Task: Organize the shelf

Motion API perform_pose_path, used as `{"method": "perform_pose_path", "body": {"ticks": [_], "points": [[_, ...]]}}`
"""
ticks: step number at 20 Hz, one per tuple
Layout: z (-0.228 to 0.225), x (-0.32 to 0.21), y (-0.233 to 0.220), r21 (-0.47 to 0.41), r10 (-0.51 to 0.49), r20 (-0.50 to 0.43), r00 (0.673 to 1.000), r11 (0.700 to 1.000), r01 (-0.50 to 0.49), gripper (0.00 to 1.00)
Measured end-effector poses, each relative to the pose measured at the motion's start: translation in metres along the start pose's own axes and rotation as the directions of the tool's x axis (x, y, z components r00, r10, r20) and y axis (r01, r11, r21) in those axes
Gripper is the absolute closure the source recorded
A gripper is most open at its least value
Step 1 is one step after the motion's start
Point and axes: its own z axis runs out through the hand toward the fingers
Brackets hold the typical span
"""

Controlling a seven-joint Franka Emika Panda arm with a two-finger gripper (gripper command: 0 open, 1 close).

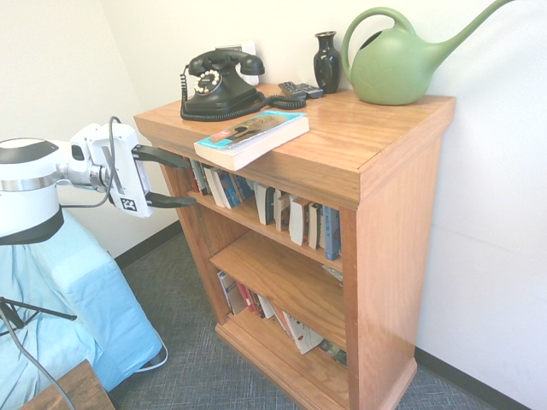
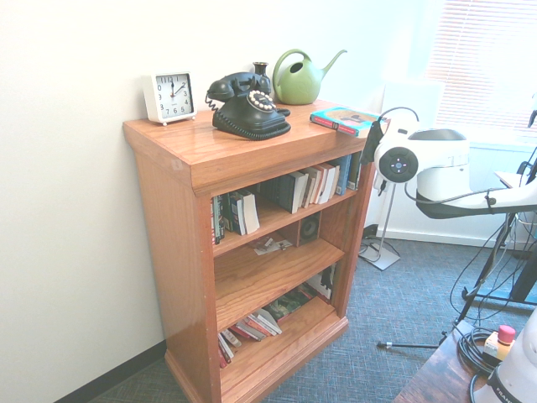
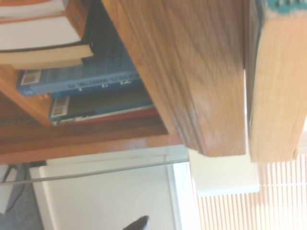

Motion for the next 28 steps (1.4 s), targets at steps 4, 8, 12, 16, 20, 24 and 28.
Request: {"method": "perform_pose_path", "body": {"ticks": [4, 8, 12, 16, 20, 24, 28], "points": [[0.012, 0.006, -0.003, -0.033, -0.022, -0.064, 0.998, 0.999, 0.020, 0.00], [0.017, 0.019, -0.011, -0.038, -0.024, -0.116, 0.993, 0.999, 0.019, 0.00], [0.021, 0.028, -0.019, -0.030, -0.020, -0.141, 0.990, 0.999, 0.016, 0.00], [0.027, 0.027, -0.031, -0.009, -0.015, -0.154, 0.988, 1.000, 0.014, 0.00], [0.033, 0.031, -0.041, -0.005, -0.014, -0.152, 0.988, 1.000, 0.014, 0.00], [0.050, 0.043, -0.046, -0.017, -0.008, -0.148, 0.989, 1.000, 0.005, 0.00], [0.059, 0.054, -0.050, -0.020, 0.002, -0.144, 0.990, 1.000, -0.005, 0.00]]}}
